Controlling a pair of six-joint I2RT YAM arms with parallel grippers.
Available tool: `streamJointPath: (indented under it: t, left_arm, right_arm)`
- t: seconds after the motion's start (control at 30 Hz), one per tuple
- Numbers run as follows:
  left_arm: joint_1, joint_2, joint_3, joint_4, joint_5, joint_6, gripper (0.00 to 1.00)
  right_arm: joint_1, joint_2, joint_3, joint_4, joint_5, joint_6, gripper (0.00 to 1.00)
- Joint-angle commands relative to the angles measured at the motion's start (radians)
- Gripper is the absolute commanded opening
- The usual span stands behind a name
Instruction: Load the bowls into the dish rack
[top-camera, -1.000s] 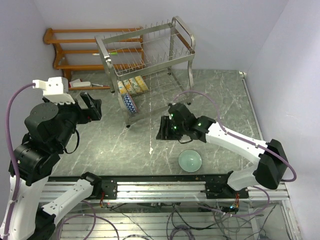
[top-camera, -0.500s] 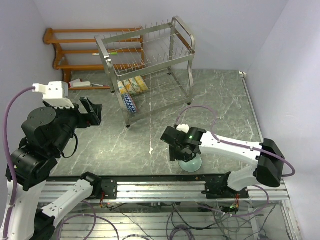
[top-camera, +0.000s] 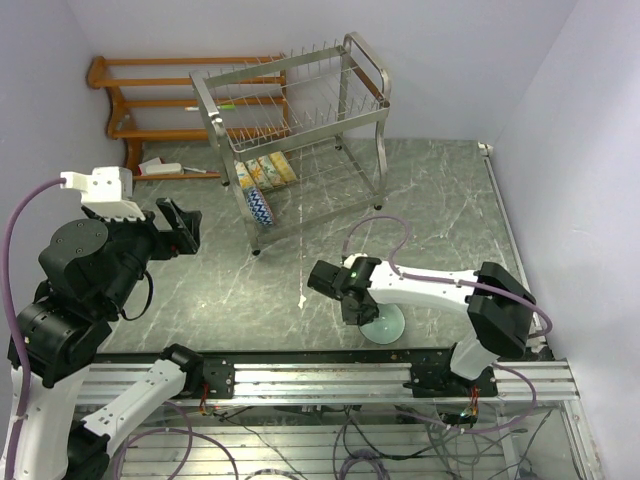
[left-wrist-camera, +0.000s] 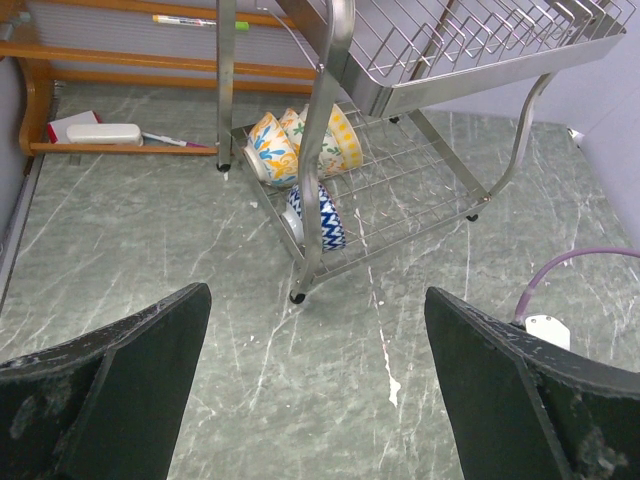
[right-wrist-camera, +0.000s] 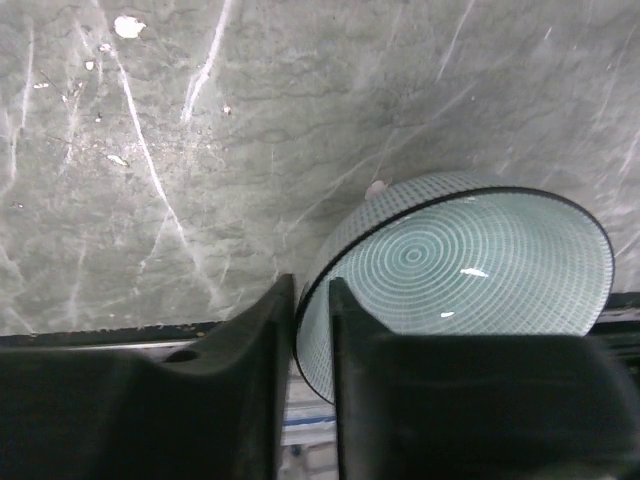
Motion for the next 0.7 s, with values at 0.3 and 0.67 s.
streamJointPath:
  t: [0.3,0.67]
  left_arm:
    - [0.006,-0.009,-0.007,0.008,-0.054,0.033,0.99]
    - [0.006,0.008,0.020,0.022,-0.133,0.048,0.99]
  right_arm:
    - [-0.024,0.012,0.270,-0.018,0.081,-0.181,0.00]
    - [-0.372,-0.038,0.293,0.607,-0.588,-0.368,0.00]
